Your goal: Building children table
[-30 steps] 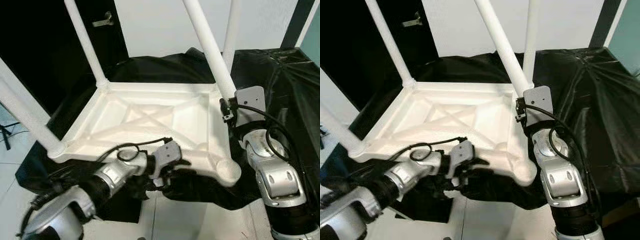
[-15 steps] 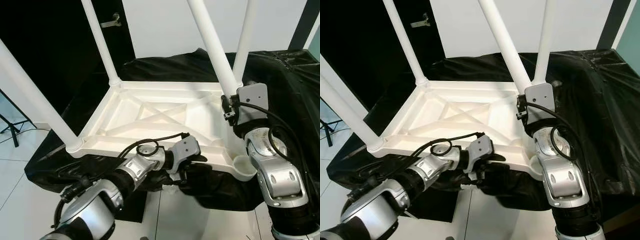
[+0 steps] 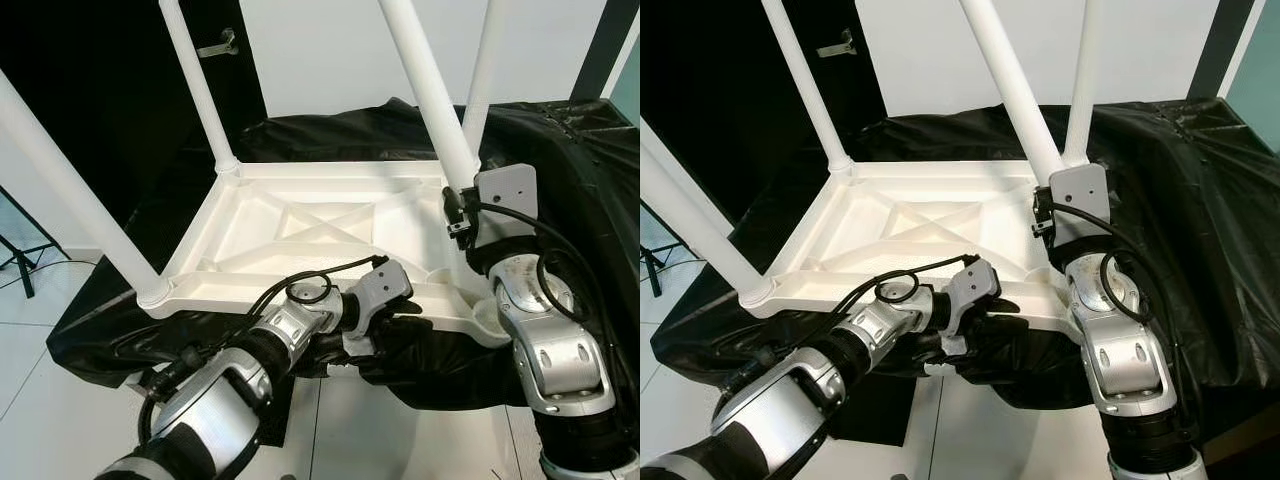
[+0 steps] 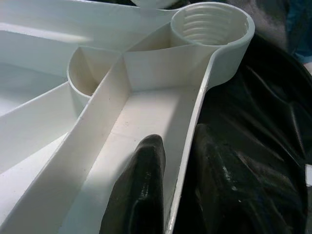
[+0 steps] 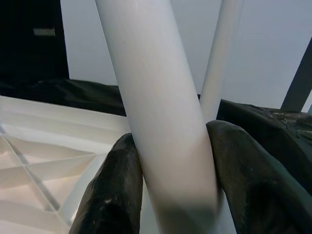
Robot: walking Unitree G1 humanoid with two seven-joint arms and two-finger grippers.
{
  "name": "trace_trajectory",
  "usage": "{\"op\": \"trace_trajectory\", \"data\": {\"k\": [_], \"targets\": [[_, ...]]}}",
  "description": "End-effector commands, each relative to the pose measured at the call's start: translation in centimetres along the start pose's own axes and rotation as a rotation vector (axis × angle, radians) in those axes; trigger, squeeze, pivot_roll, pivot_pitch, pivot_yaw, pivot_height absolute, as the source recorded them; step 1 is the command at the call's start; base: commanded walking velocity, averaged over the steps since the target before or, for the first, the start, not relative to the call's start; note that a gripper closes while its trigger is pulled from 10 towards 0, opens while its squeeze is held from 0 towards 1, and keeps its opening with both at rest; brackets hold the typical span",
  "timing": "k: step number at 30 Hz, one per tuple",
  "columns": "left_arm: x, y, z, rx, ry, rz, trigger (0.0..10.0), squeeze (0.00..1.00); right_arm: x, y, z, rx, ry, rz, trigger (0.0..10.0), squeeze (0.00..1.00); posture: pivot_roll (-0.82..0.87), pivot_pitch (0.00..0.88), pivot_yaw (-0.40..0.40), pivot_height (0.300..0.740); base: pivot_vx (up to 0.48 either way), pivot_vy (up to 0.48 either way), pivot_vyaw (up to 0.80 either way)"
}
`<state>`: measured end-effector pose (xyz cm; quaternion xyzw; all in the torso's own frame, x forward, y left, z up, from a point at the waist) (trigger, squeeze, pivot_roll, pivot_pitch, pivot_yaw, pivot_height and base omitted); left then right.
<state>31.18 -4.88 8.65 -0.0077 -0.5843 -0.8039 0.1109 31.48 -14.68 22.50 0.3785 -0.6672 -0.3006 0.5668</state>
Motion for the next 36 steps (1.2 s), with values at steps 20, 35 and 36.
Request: {"op": "trace_trajectory", "data": {"k": [20,35,36], "targets": [[-2.8,3.1,0.7,0.346,0.288,0.149,10.0,0.26,-0.7,-1.2,2.5,0.038,-0.044,0.005,10.0,0.0,-0.24,0.001,0.107,0.74,0.0,0.0,0.0],[0.8,4.1,4.7,0.549,-0.204,0.278,10.0,0.0,-0.6,-1.4,2.8,0.04,-0.045,0.004,10.0,0.0,-0.24,0.0,0.101,0.74,0.0,0.0,0.0],[0.3,5.6,6.0,0.65,-0.241,0.347,10.0,0.0,-0.6,-1.3,2.7,0.045,-0.043,0.005,10.0,0.0,-0.23,0.0,0.094,0.74,0.0,0.0,0.0]]}}
Point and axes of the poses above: a point about 5 cm out from each wrist's last joint towards the gripper, its own z axis pointing back from the gripper into the wrist, its own y axis along the axis of the wrist's last joint, x = y × z, the point moved 4 cm from there along -z, pointing out of the wrist towards the gripper, and after that the axes turned 12 degrees about z, right-handed, at the moved point
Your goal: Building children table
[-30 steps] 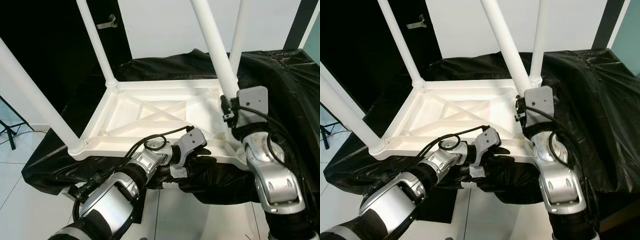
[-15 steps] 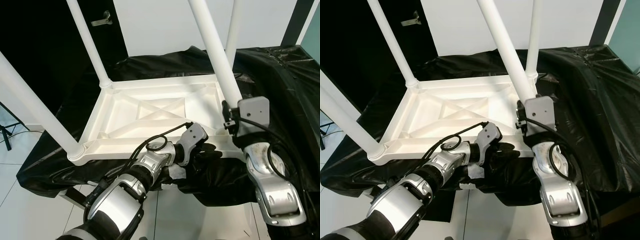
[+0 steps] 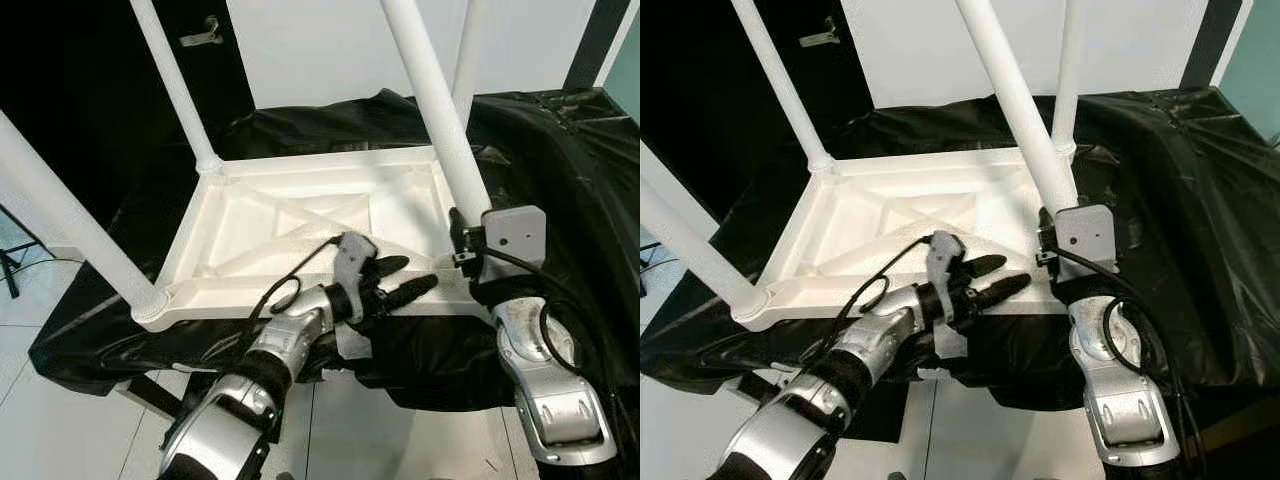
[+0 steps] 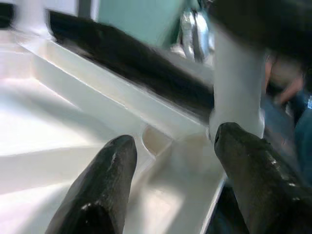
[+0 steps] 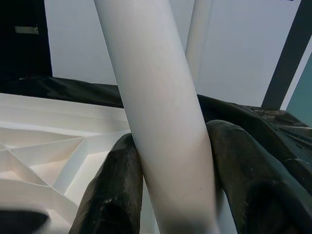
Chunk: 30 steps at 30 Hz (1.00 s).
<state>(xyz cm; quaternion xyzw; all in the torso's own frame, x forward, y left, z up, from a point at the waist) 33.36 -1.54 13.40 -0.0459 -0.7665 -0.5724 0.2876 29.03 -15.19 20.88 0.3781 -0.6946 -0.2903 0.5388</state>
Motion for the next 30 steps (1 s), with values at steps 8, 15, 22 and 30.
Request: {"op": "trace_trajectory", "data": {"k": [8,15,22,30], "targets": [[3.8,8.3,-0.6,0.315,-0.401,0.182,10.0,0.0,-0.9,0.1,-0.5,0.017,0.049,-0.011,10.0,0.0,-0.23,0.0,0.085,0.74,0.0,0.0,0.0],[5.0,10.3,-1.1,0.389,-0.468,0.169,10.0,0.0,-1.1,0.1,-0.6,0.017,0.054,-0.009,10.0,0.0,-0.24,0.0,0.096,0.74,0.0,0.0,0.0],[6.6,10.7,-1.7,0.367,-0.487,0.127,10.0,0.0,-1.8,-0.4,-0.2,-0.008,0.083,-0.009,10.0,0.0,-0.25,0.0,0.103,0.74,0.0,0.0,0.0],[7.2,11.4,-3.2,0.357,-0.456,0.106,10.0,0.0,-2.5,-0.4,-0.2,0.003,0.14,0.02,10.0,0.0,-0.24,0.0,0.101,0.74,0.0,0.0,0.0]]}}
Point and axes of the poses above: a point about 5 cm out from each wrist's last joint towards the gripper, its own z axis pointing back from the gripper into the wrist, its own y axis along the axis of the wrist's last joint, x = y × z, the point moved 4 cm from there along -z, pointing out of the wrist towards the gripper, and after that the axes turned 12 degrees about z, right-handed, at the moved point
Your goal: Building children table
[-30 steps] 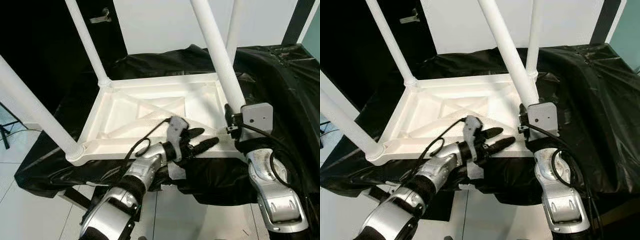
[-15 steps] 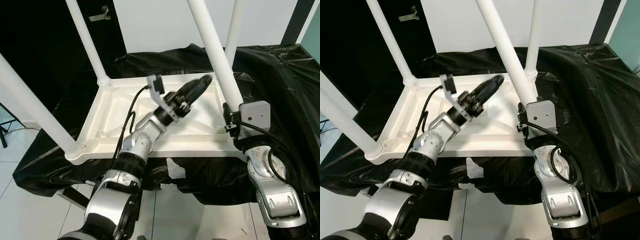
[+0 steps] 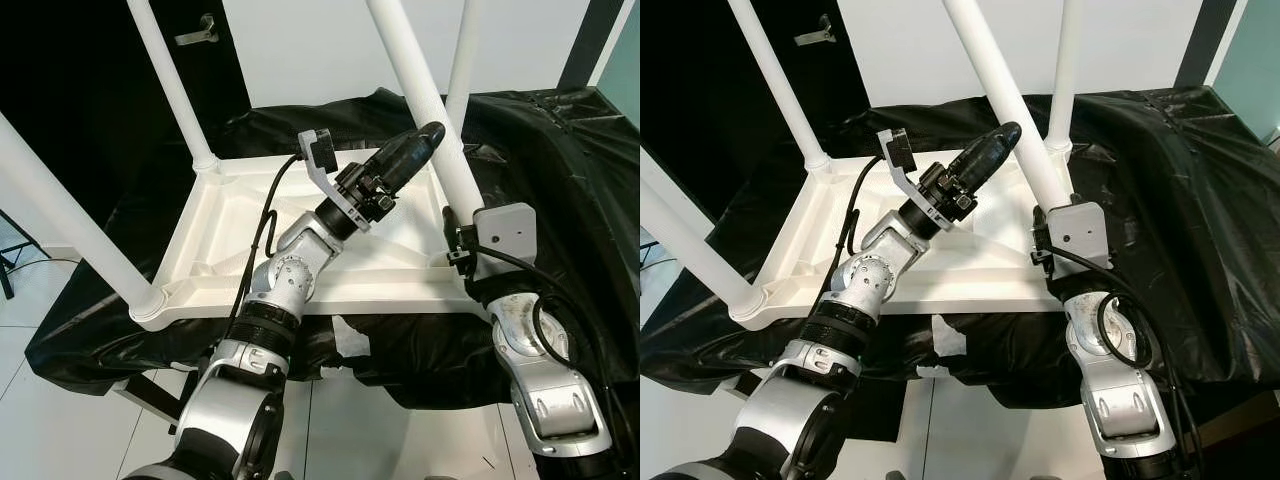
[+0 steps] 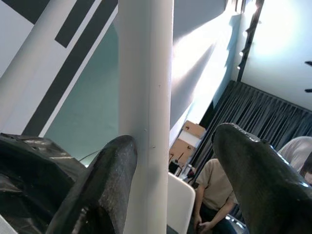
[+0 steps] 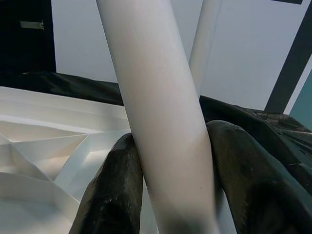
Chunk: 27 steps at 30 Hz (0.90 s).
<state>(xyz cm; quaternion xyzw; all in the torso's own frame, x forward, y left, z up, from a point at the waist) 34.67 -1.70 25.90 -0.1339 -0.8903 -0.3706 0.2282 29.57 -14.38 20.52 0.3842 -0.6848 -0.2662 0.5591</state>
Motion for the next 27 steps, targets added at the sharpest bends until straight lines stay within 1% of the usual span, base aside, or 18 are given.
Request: {"op": "trace_trajectory", "data": {"k": [1,2,3,5,6,8,9,11,12,14,21,26,27], "targets": [[1.9,-0.3,-0.9,-0.062,-0.175,-0.024,10.0,0.0,-1.6,-0.4,0.2,-0.015,0.08,-0.003,10.0,0.0,-0.24,0.0,0.101,0.74,0.0,0.0,0.0],[1.6,-0.5,-1.1,-0.082,-0.154,-0.042,10.0,0.0,-1.6,-0.2,0.1,-0.002,0.086,0.015,10.0,0.0,-0.24,0.0,0.101,0.74,0.0,0.0,0.0],[1.6,-0.5,-1.1,-0.082,-0.154,-0.042,10.0,0.0,-1.6,-0.2,0.1,-0.002,0.086,0.015,10.0,0.0,-0.24,0.0,0.101,0.74,0.0,0.0,0.0],[0.4,-1.3,-1.2,-0.122,-0.069,-0.083,10.0,0.0,-1.5,0.2,0.0,0.018,0.084,0.039,10.0,0.0,-0.24,0.0,0.102,0.74,0.0,0.0,0.0],[0.4,-1.3,-1.2,-0.122,-0.069,-0.083,10.0,0.0,-1.5,0.2,0.0,0.018,0.084,0.039,10.0,0.0,-0.24,0.0,0.102,0.74,0.0,0.0,0.0],[-0.6,-2.0,-1.2,-0.158,0.013,-0.112,10.0,0.0,-1.6,0.3,0.1,0.031,0.089,0.066,10.0,0.0,-0.24,0.0,0.102,0.74,0.0,0.0,0.0],[-0.6,-2.0,-1.2,-0.158,0.013,-0.112,10.0,0.0,-1.6,0.3,0.1,0.031,0.089,0.066,10.0,0.0,-0.24,0.0,0.102,0.74,0.0,0.0,0.0],[-1.3,-2.5,-1.2,-0.186,0.07,-0.123,10.0,0.0,-1.8,0.5,0.2,0.04,0.092,0.084,10.0,0.0,-0.25,0.0,0.104,0.74,0.0,0.0,0.0],[-1.3,-2.5,-1.2,-0.186,0.07,-0.123,10.0,0.0,-1.8,0.5,0.2,0.04,0.092,0.084,10.0,0.0,-0.25,0.0,0.104,0.74,0.0,0.0,0.0],[-1.9,-2.9,-1.1,-0.21,0.113,-0.13,10.0,0.0,-1.8,0.6,0.3,0.044,0.092,0.098,10.0,0.0,-0.25,0.0,0.106,0.74,0.0,0.0,0.0],[-2.4,-3.1,-1.2,-0.222,0.141,-0.13,10.0,0.0,-1.8,0.5,0.3,0.045,0.091,0.108,10.0,0.0,-0.25,0.0,0.107,0.74,0.0,0.0,0.0],[-2.3,-2.7,-1.4,-0.202,0.143,-0.112,10.0,0.0,-1.9,0.2,0.5,0.034,0.094,0.117,10.0,0.0,-0.25,0.0,0.104,0.74,0.0,0.0,0.0],[-2.1,-2.2,-1.7,-0.171,0.134,-0.098,10.0,0.0,-2.0,-0.2,0.6,0.016,0.097,0.106,10.0,0.0,-0.25,0.0,0.104,0.74,0.0,0.0,0.0]]}}
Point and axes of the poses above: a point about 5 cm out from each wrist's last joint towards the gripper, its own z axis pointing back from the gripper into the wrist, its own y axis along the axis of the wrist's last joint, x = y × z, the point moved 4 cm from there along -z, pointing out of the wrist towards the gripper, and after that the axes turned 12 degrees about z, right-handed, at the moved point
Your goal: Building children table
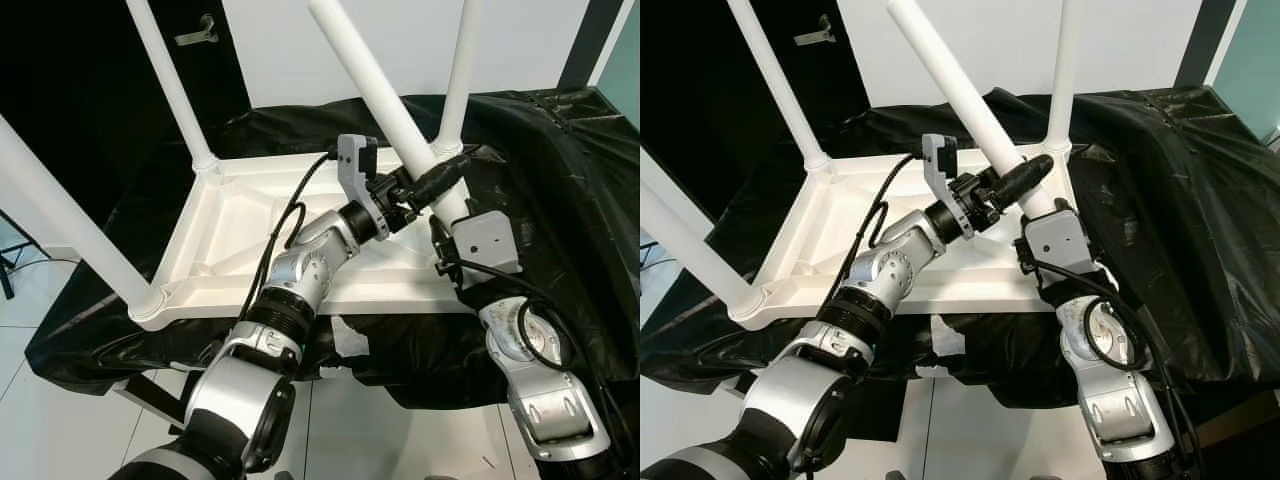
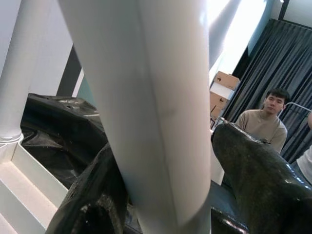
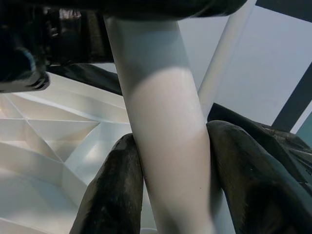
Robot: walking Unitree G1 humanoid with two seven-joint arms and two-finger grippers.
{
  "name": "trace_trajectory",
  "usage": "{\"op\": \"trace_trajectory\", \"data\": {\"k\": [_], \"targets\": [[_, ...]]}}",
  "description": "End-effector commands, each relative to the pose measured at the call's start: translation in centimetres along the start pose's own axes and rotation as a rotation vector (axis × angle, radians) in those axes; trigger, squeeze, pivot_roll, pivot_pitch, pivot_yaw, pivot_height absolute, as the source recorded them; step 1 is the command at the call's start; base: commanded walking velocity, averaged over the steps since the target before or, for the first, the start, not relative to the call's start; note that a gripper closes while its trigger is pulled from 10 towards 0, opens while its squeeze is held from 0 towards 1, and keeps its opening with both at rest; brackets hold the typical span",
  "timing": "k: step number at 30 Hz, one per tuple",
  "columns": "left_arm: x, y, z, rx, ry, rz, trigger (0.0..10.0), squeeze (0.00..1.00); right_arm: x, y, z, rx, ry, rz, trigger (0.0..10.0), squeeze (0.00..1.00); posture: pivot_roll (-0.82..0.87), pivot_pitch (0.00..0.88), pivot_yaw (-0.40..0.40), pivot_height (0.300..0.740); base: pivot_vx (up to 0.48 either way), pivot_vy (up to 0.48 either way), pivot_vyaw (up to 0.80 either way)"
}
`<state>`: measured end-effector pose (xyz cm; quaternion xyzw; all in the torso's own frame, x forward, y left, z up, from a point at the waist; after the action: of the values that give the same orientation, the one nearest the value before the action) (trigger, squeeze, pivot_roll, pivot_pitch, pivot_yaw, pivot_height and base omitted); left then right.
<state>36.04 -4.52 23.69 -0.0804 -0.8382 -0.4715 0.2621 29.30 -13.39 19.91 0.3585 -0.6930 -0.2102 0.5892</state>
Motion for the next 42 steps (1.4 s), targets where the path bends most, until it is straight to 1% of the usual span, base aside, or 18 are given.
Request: {"op": "trace_trajectory", "data": {"k": [1,5,6,8,9,11,12,22,23,26,28,29,30,31,32,36,38,42], "targets": [[0.4,0.7,-0.4,0.015,-0.017,0.004,10.0,0.0,-0.9,-0.3,0.3,-0.011,0.036,-0.015,10.0,0.0,-0.25,0.0,0.104,0.74,0.0,0.0,0.0],[0.7,2.2,-0.6,0.083,-0.027,0.029,10.0,0.0,-1.1,-0.9,0.7,-0.041,0.037,-0.028,10.0,0.0,-0.25,0.0,0.103,0.74,0.0,0.0,0.0],[1.6,4.6,-1.0,0.159,-0.064,0.045,10.0,0.0,-1.1,-1.2,0.9,-0.057,0.035,-0.031,10.0,0.0,-0.25,0.0,0.105,0.74,0.0,0.0,0.0],[2.0,5.4,-1.2,0.182,-0.082,0.047,10.0,0.0,-1.1,-1.3,1.0,-0.059,0.034,-0.031,10.0,0.0,-0.25,0.0,0.105,0.74,0.0,0.0,0.0],[2.4,5.9,-1.3,0.197,-0.105,0.044,7.2,0.0,-1.1,-1.3,0.9,-0.06,0.033,-0.031,10.0,0.0,-0.25,0.0,0.107,0.74,0.0,0.0,0.0],[2.6,6.1,-1.3,0.203,-0.119,0.042,7.2,0.0,-1.1,-1.3,0.9,-0.06,0.032,-0.031,10.0,0.0,-0.25,0.0,0.107,0.74,0.0,0.0,0.0],[2.7,5.9,-1.3,0.196,-0.134,0.035,0.0,0.0,-0.9,-1.2,0.7,-0.057,0.028,-0.029,10.0,0.0,-0.26,0.0,0.107,0.74,0.0,0.0,0.0],[3.6,4.1,-1.0,0.144,-0.21,0.012,0.0,0.0,-0.4,-1.2,0.4,-0.058,0.012,-0.034,10.0,0.0,-0.25,0.0,0.104,0.74,0.0,0.0,0.0],[3.7,4.0,-1.0,0.14,-0.215,0.013,0.0,0.0,-0.5,-0.9,0.2,-0.063,0.028,-0.096,10.0,1.0,-0.25,0.0,0.102,0.74,0.0,0.0,0.0],[3.7,4.0,-1.0,0.14,-0.214,0.014,0.0,0.0,-0.5,-0.8,0.1,-0.064,0.035,-0.129,10.0,1.0,-0.25,0.0,0.102,0.74,0.0,0.0,0.0],[3.7,4.0,-1.0,0.135,-0.215,0.009,0.0,0.0,-1.0,-0.5,-0.2,-0.101,0.098,-0.241,10.0,1.0,-0.25,0.0,0.099,0.74,0.0,0.0,0.0],[3.7,4.0,-1.0,0.135,-0.215,0.009,0.0,0.0,-1.0,-0.5,-0.2,-0.101,0.098,-0.241,10.0,1.0,-0.25,0.0,0.099,0.74,0.0,0.0,0.0],[3.7,3.9,-0.9,0.132,-0.215,0.007,0.0,0.0,-1.9,-0.7,-0.1,-0.142,0.187,-0.29,10.0,0.13,-0.25,0.0,0.096,0.74,0.0,0.0,0.0],[3.8,3.8,-0.9,0.129,-0.217,0.004,0.0,0.0,-3.0,-0.6,0.5,-0.165,0.31,-0.366,10.0,0.0,-0.25,0.0,0.094,0.74,0.0,0.0,0.0],[3.8,3.7,-0.9,0.128,-0.219,0.003,0.0,0.0,-3.6,-0.5,1.1,-0.182,0.396,-0.396,10.0,0.0,-0.25,0.0,0.094,0.74,0.0,0.0,0.0],[3.9,3.7,-0.9,0.127,-0.22,0.002,0.0,0.0,-3.9,-0.6,1.6,-0.195,0.449,-0.417,10.0,0.0,-0.25,0.0,0.094,0.74,0.0,0.0,0.0],[3.9,3.5,-0.9,0.121,-0.221,-0.005,0.0,0.0,-3.1,-1.5,2.5,-0.22,0.513,-0.39,10.0,0.0,-0.25,0.0,0.096,0.74,0.0,0.0,0.0],[4.0,3.4,-0.9,0.117,-0.22,-0.012,0.0,0.0,-2.5,-1.8,2.8,-0.231,0.549,-0.369,10.0,0.0,-0.25,0.0,0.096,0.74,0.0,0.0,0.0]]}}
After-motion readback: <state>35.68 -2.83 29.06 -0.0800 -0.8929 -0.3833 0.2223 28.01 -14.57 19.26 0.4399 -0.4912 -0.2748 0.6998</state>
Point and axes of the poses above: a point about 5 cm out from each wrist's last joint towards the gripper, its own z axis pointing back from the gripper into the wrist, its own y axis along the axis of the wrist's last joint, x = y × z, the point moved 4 cm from there along -z, pointing out of the wrist towards the gripper, and after that the axes turned 12 degrees about z, right-handed, at the moved point
